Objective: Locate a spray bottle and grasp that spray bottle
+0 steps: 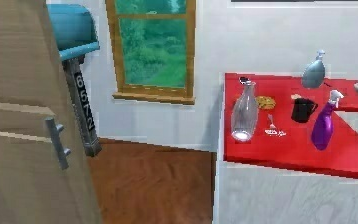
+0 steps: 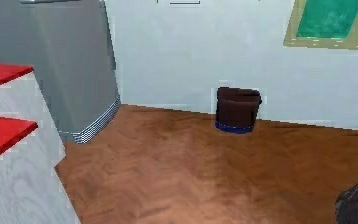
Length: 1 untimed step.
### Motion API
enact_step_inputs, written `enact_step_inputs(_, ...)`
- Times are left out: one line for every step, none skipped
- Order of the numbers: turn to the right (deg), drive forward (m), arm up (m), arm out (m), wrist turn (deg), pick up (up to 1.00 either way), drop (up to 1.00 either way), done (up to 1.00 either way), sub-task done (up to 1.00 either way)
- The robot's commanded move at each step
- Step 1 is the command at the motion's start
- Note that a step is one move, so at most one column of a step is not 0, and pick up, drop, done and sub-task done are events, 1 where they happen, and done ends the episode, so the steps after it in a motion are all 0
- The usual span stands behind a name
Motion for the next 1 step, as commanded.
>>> enact_step_inputs(24.0,0.0,0.0,0.0,0.0,0.0,0.0,0.0,0.0)
